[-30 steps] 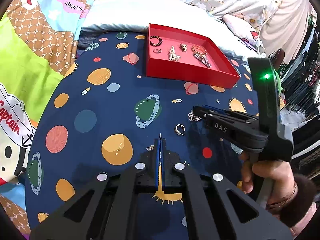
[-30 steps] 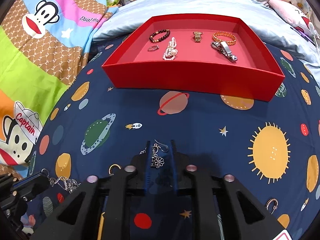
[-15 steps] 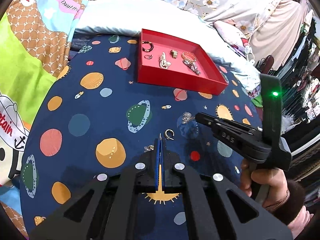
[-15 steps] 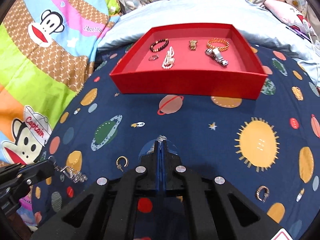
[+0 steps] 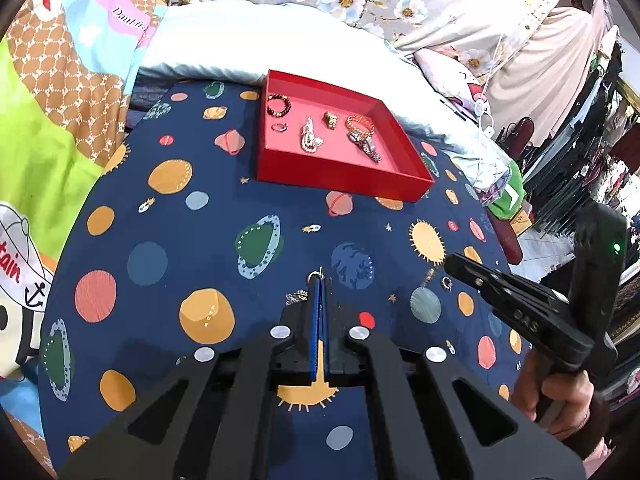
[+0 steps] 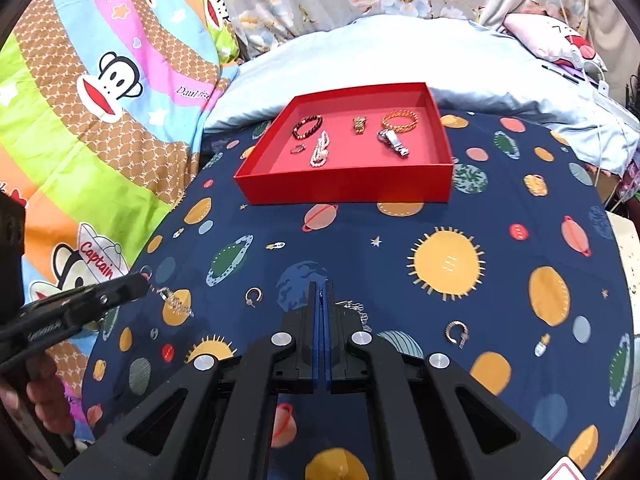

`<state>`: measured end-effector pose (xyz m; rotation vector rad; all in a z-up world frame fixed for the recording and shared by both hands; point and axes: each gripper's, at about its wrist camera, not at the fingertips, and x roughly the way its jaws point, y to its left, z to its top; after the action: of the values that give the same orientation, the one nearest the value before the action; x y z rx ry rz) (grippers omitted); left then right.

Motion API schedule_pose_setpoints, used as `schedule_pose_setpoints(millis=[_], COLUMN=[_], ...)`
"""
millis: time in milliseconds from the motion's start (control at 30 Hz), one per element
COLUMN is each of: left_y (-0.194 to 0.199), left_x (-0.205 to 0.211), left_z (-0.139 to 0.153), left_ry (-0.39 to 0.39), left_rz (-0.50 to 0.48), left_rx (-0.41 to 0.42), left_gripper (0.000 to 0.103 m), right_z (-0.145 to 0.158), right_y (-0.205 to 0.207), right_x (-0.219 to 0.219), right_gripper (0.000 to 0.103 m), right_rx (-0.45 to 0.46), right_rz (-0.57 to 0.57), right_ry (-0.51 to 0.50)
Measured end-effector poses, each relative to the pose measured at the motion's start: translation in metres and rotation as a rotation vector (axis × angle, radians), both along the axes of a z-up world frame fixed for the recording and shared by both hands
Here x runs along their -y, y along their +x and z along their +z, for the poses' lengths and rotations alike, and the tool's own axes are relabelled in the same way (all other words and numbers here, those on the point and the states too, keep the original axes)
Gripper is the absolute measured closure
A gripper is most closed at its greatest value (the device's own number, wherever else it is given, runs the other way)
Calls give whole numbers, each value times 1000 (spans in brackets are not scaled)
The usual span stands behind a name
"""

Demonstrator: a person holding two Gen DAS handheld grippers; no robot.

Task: Organize jewelry
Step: 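Grasp a silver necklace with the left tool while the right tool grasps a silver pendant, then carry the silver necklace and pendant into the red tray and release both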

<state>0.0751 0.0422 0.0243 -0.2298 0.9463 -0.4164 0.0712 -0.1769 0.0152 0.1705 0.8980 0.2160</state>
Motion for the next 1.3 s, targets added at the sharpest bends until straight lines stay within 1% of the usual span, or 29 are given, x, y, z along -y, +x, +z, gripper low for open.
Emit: schedule_pose_setpoints(millis=[167, 333, 500, 667, 900, 1033, 1200, 1300], left_y=[2, 8, 21, 38, 69, 90, 123, 148], left_x=[6, 8, 10, 14, 25, 35, 50, 62], left_z=[11, 34, 59, 75, 93, 98, 97, 89], left_ry=[8, 13, 23, 51, 79, 92, 118, 130], left_rz=[-3, -3, -1, 10, 12, 8, -3, -8], left_rx=[26, 93, 162, 196, 248, 270, 297, 286], left_gripper=[103, 103, 103, 103, 103, 103, 103, 103], right_z=[14, 32, 54, 71, 87, 93, 91, 85], right_y=[-13, -18, -17, -8, 19, 44, 77, 103], right_x=[8, 17, 28, 38, 50, 51, 48, 47], right_gripper=[102, 102, 102, 102, 102, 102, 102, 102], right_rx=[21, 58, 115, 158, 198, 216, 213, 194], right_rz=[-12, -27, -49, -63, -71, -63, -42, -34], right_ry=[6, 1, -5, -21, -29, -35, -26, 3])
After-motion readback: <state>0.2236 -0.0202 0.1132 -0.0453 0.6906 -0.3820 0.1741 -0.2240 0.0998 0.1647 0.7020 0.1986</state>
